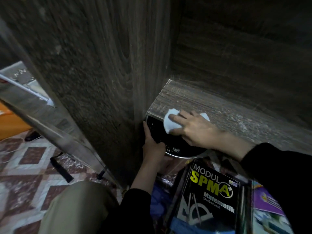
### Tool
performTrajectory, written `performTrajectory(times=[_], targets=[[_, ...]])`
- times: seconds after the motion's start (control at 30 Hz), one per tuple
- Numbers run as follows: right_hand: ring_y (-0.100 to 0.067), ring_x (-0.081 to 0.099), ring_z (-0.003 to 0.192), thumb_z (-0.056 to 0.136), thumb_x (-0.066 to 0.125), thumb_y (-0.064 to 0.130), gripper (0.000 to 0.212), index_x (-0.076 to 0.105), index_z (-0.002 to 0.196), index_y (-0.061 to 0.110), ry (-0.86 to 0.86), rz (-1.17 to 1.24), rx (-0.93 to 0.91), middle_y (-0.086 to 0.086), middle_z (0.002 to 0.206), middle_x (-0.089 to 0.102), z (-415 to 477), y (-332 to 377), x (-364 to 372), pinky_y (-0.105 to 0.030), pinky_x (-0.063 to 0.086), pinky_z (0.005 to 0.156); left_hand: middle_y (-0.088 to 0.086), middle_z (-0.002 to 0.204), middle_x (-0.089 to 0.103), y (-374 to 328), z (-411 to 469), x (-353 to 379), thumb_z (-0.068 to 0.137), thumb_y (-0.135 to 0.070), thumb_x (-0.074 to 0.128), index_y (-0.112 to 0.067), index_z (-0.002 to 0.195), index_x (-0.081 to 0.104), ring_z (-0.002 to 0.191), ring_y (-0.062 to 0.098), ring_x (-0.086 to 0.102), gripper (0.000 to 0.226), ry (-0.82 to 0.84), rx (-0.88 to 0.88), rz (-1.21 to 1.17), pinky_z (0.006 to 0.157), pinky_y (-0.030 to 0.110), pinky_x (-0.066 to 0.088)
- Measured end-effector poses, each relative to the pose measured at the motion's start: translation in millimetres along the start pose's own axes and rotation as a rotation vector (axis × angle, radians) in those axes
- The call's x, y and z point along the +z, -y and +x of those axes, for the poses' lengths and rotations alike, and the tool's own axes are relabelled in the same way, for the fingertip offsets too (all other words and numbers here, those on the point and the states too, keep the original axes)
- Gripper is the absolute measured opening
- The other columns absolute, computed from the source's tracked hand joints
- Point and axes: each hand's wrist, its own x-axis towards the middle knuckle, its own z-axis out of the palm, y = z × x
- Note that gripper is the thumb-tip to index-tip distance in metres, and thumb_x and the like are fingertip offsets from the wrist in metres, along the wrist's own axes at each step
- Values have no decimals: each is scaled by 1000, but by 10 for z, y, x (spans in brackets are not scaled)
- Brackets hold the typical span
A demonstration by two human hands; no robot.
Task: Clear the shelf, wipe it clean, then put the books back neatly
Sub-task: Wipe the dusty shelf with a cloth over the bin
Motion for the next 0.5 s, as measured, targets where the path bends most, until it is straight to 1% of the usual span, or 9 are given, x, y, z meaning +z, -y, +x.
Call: performTrajectory(times=[0.07, 0.13, 0.17, 0.23, 0.27, 0.33, 0.37, 0.43, 0.5], targets=[[-30, 61, 99, 72, 67, 17, 31, 75, 99, 29, -43, 317, 69, -10, 116, 64, -202, -91, -93, -40, 52, 75, 2, 145, 39, 5, 20, -2, 87, 9, 43, -56, 143, 1, 104, 34, 59, 95, 1, -14, -11, 59, 45, 59], [-24, 60, 104, 82, 60, 14, 31, 72, 105, 31, -198, 671, 318, -7, 117, 63, -338, -248, -142, -35, 47, 86, 1, 147, 38, 11, 36, 5, 87, 11, 42, -57, 143, 1, 104, 34, 60, 97, 4, -14, -11, 60, 47, 59], [-23, 59, 106, 86, 60, 11, 32, 69, 108, 32, -304, 765, 450, -6, 117, 63, -376, -361, -120, -34, 44, 89, 1, 147, 37, 16, 46, 5, 86, 12, 41, -57, 143, 0, 104, 35, 60, 98, 3, -16, -16, 60, 47, 59], [-29, 56, 114, 89, 58, 12, 34, 63, 117, 30, -488, 742, 693, -11, 122, 61, -390, -611, 6, -37, 41, 95, 2, 148, 35, 20, 60, 13, 86, 13, 41, -58, 142, 0, 105, 36, 59, 100, -3, -18, -5, 63, 50, 59], [-33, 51, 119, 91, 55, 16, 37, 59, 126, 28, -471, 675, 810, -15, 128, 56, -350, -718, 78, -39, 38, 99, 2, 149, 34, 24, 70, 18, 86, 13, 41, -58, 142, 0, 107, 37, 58, 100, -5, -20, 1, 64, 52, 58], [-38, 35, 132, 97, 47, 30, 47, 40, 144, 27, -214, 549, 1006, -19, 147, 36, -218, -836, 255, -42, 28, 108, 1, 151, 32, 26, 78, 26, 86, 14, 42, -60, 141, 0, 111, 37, 56, 101, 3, -28, -16, 64, 51, 59], [-39, 26, 136, 98, 43, 39, 53, 29, 148, 29, -96, 502, 1056, -18, 154, 23, -134, -833, 344, -45, 22, 111, 0, 151, 31, 30, 80, 27, 87, 14, 43, -59, 141, 0, 111, 36, 56, 101, 11, -32, -29, 62, 49, 59], [-39, 14, 141, 98, 36, 49, 59, 18, 151, 30, -36, 449, 1066, -13, 159, 6, 62, -732, 430, -49, 14, 112, -2, 150, 33, 43, 84, 30, 87, 13, 43, -59, 142, 0, 109, 34, 57, 100, 26, -31, -42, 57, 44, 59], [-37, 9, 143, 100, 31, 47, 58, 14, 152, 29, -56, 450, 1001, -11, 160, 1, 267, -611, 390, -51, 13, 112, -1, 150, 34, 47, 83, 38, 87, 13, 43, -59, 142, 0, 108, 35, 58, 100, 33, -32, -52, 58, 45, 59]])
